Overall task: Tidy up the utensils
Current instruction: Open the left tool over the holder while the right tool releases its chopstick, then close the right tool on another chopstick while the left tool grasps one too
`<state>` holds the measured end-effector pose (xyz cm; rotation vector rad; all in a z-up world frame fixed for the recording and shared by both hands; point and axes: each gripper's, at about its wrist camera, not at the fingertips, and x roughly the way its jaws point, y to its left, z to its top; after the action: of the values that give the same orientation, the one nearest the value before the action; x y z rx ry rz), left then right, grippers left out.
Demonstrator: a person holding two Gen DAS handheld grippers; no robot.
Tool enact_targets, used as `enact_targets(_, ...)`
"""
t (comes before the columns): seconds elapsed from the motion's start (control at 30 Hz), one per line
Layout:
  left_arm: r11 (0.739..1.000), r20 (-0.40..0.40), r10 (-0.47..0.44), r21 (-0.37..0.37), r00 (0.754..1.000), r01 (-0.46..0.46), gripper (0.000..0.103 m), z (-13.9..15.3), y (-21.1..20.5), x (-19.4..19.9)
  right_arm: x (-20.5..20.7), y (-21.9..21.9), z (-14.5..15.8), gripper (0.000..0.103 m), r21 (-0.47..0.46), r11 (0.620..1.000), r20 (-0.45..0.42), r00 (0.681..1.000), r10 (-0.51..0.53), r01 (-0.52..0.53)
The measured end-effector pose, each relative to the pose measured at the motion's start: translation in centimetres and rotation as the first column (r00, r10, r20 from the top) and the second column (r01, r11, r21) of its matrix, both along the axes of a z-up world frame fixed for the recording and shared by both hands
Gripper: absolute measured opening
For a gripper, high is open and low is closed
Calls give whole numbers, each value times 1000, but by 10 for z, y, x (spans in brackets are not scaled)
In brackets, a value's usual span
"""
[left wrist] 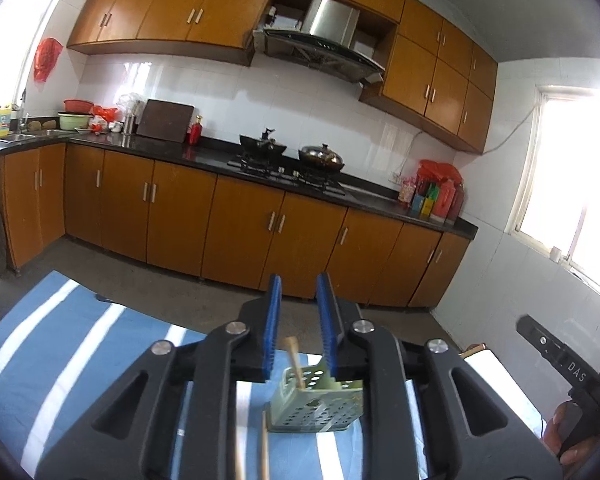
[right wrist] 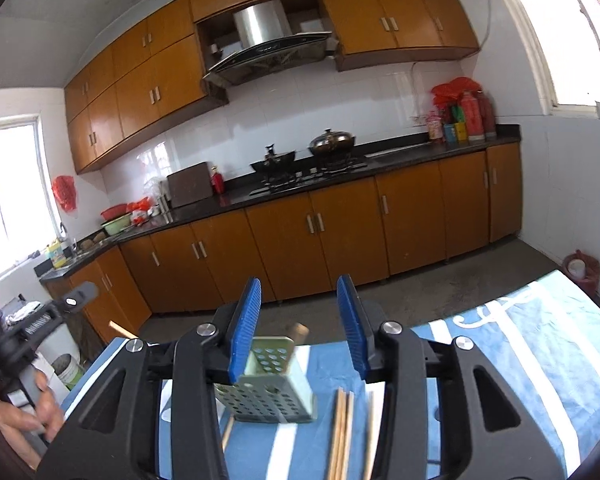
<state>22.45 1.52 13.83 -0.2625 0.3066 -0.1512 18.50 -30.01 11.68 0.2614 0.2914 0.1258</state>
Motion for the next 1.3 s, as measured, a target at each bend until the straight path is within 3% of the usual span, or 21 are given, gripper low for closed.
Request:
enact_targets(0.13,999,-21,31,23,999,-30,26,-10,23,-27,-12,-25,-31,42,-35,996,-90,993,-79,76)
enact_targets(0.23,996,-89,62,68,994,-56,28,-35,38,-37,-10,-39,-74,41,-48,994,-230,968,-104,96)
enact_targets(0.37,991,-213,75,125,974,-49,28,-84,50,-41,-1,-37,-142,27,-25,999,-434,900,-47,40)
enact_targets(0.5,994,-328,65,105,942,-32,28,-128,61,-42,-1,-9,-191,23,-12,999,-533,846,25,-37)
enact_targets(0.7,996,-422,22,92,906,19,28,-169,54,-48,2,24,-217,23,-95,992,-577,816,18,-89)
enact_targets(0.83,994,-461,-16,92,887,65,28,-185,44,-48,5,25,-219,8,-167,984,-560,827,-39,-67)
enact_targets(1.03,987,-502,-53,102,863,121,27,-201,28,-44,8,-14,-219,8,-135,986,-567,808,-162,103)
enact_targets(1.3,972,-537,-53,164,842,166,17,-216,13,-44,6,-12,-220,8,-161,983,-557,814,-162,85)
